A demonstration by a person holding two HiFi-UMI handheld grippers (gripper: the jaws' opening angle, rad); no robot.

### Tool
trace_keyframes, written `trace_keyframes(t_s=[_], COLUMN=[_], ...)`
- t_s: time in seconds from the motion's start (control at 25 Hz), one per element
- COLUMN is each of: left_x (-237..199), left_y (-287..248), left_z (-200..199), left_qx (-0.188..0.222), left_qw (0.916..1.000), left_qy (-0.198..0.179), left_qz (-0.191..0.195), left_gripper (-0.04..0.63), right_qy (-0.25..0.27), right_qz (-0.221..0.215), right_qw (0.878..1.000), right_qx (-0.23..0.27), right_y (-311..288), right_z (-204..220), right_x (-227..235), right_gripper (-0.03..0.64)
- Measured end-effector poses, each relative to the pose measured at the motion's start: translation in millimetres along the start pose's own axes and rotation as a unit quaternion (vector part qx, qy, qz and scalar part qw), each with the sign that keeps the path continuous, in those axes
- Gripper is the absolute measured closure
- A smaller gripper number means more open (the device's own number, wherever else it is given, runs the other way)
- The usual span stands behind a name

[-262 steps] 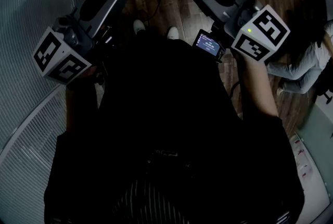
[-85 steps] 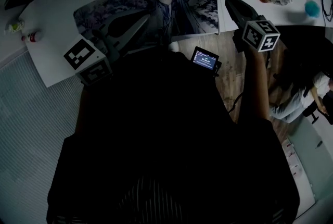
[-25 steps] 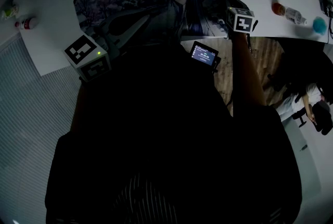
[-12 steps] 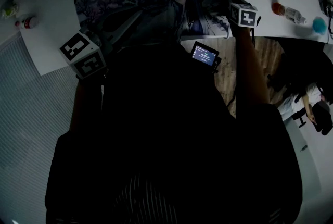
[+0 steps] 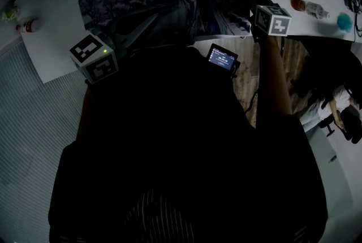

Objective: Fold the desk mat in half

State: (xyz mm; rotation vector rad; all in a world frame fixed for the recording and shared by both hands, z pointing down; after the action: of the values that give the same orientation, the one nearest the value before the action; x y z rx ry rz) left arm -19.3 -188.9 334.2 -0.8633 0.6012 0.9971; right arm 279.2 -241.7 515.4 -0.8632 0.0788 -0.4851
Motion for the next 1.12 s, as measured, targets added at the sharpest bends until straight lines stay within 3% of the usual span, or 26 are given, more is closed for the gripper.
trace_keyframes(t_s=[0.2,0.32,0.56,0.72,0.84,0.92,1.04,1.12], left_x=[8,15,-8,-49,-48,-42,-31,-23], left_y=[-3,-1,-2,-14,-14,-8,2,10], left_z=[17,23,6,-31,-43,-36,-14,-3], left_qx=[-0.005,0.005,-0.003,-0.014,-0.007,-0.003,-0.003,0.007], left_qw=[0.9999,0.9998,0.9996,0.9996,0.9994,0.9993,0.9994,0.9996], left_qy=[-0.008,-0.014,-0.024,-0.015,-0.011,-0.011,-0.012,-0.009], left_qz=[-0.010,-0.012,0.016,0.019,0.033,0.037,0.033,0.027], left_gripper=[0.588,0.588,0.588,0.586,0.586,0.586,0.588,0.588], right_qy=[0.049,0.051,-0.048,-0.124,-0.169,-0.158,-0.077,-0.053], right_qz=[0.002,0.026,0.077,0.072,0.047,0.031,0.017,-0.001], right_qw=[0.998,0.998,0.996,0.989,0.983,0.984,0.995,0.997], right_qx=[0.038,0.029,0.018,0.031,0.061,0.070,0.055,0.059], right_y=[44,61,43,2,-4,-1,3,4], right_z=[-30,-29,-4,-11,-21,-29,-40,-46], right_x=[-9,8,56,68,63,50,24,10], right_gripper=[0.609,0.609,0.609,0.609,0.609,0.609,0.609,0.609])
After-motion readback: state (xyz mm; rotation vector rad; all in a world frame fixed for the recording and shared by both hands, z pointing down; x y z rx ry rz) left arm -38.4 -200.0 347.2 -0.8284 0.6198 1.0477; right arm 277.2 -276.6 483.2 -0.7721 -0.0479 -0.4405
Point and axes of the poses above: the fingertips, and each gripper's own axes: y backward along the fingers, x to its right, z out of its underside, the point moved 2 cm from there along y, backward along the fingers, and after that the axes turned 12 degrees about y, right-handed, at the moved point
